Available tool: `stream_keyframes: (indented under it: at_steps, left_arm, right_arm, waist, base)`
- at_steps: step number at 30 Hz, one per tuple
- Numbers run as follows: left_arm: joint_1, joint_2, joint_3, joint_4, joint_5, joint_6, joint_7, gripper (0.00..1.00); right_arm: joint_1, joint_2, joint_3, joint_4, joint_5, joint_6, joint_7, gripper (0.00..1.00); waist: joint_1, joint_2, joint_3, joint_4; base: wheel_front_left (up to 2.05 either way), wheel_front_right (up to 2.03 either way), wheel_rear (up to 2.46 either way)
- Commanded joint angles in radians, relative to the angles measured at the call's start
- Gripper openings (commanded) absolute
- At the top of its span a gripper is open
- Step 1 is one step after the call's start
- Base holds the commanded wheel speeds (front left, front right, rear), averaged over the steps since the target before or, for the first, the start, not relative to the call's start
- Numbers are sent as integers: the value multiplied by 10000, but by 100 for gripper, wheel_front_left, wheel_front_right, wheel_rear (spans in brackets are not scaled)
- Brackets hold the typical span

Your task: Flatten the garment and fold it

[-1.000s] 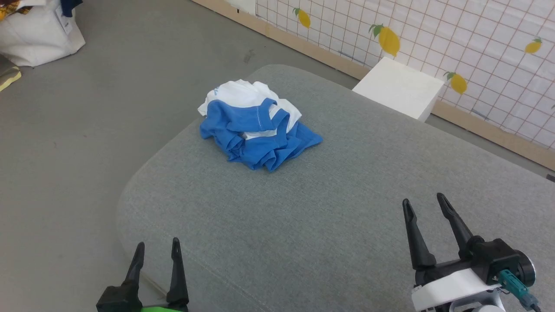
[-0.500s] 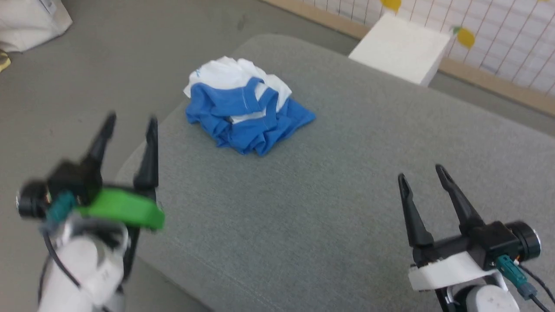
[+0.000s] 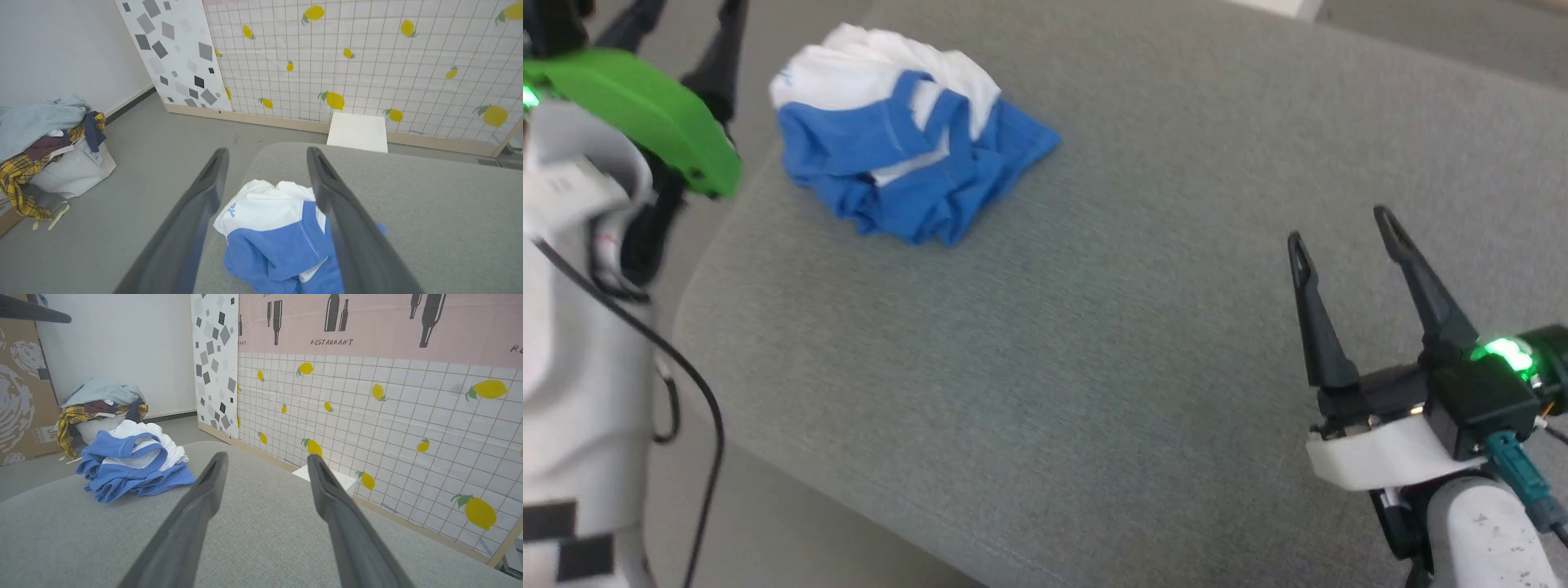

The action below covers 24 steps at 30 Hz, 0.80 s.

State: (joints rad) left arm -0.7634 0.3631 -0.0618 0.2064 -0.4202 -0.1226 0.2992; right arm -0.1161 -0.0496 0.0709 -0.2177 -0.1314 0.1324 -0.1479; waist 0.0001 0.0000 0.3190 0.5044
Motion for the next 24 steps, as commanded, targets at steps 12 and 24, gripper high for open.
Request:
stream_keyframes:
  at_steps: [12, 24]
  left_arm:
    - [-1006, 1380, -1569, 2303, -366, -77, 1582, 100]
    - [-724, 1905, -3142, 3494, -972, -79, 2291, 96]
  right_arm:
    - [-748, -141, -88, -1196, -481, -17, 341, 100]
    - [-911, -235, -64, -1464, -400, -17, 468, 100]
  waist:
    - [-1, 0, 2839, -1438]
    - [-1, 0, 3420, -1677]
  base:
    - [0, 0, 0]
    - [0, 0, 0]
